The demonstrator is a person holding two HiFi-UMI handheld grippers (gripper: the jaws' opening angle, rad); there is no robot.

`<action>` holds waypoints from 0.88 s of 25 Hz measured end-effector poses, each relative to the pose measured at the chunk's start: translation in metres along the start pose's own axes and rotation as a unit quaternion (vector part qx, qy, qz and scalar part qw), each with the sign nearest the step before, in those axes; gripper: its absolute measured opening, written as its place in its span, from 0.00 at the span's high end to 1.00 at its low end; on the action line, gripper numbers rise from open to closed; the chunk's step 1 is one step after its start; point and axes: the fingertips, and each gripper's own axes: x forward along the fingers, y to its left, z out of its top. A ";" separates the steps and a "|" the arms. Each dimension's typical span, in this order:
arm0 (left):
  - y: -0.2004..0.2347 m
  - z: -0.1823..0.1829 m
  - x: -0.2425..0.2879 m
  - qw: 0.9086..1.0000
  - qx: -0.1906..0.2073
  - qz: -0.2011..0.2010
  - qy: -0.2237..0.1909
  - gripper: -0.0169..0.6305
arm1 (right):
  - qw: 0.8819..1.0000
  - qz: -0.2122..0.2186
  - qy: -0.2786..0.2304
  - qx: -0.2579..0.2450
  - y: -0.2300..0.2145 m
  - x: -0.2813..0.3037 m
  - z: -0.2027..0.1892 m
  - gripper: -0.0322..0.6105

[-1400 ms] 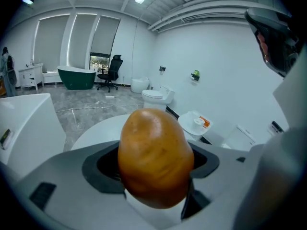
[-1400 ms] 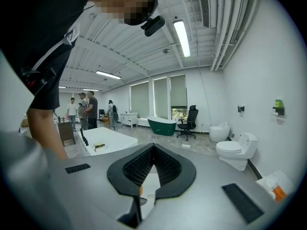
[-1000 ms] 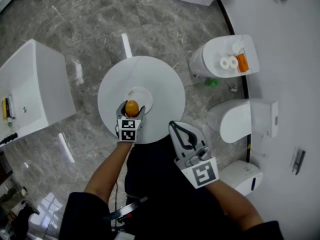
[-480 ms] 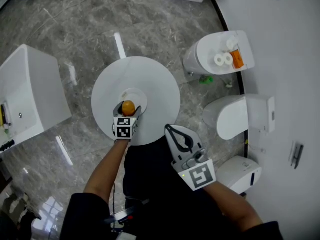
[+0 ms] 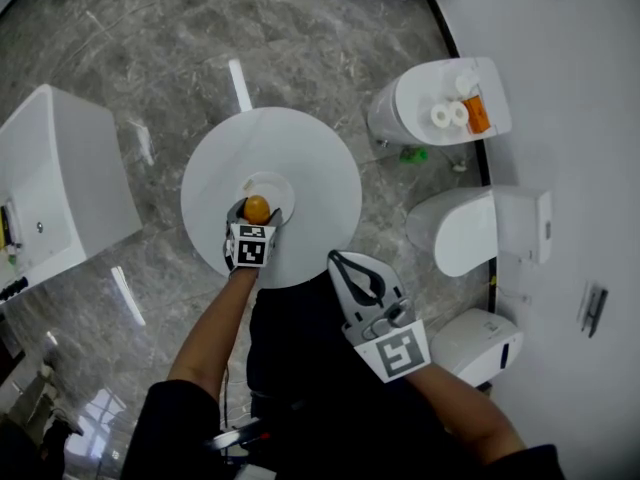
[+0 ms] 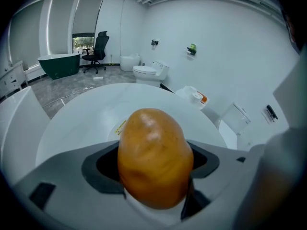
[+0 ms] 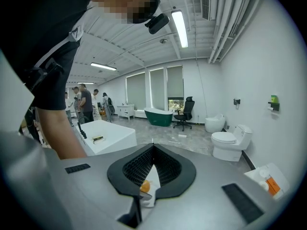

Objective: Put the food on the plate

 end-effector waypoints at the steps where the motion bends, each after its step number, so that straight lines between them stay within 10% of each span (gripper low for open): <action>1: 0.000 -0.001 0.002 1.000 0.001 0.002 0.004 0.44 | 1.000 0.001 0.002 0.002 0.000 0.000 -0.001 0.94; 22: -0.009 0.005 0.008 1.000 0.009 -0.005 0.010 0.40 | 1.000 -0.004 0.013 -0.003 -0.008 -0.005 -0.011 0.94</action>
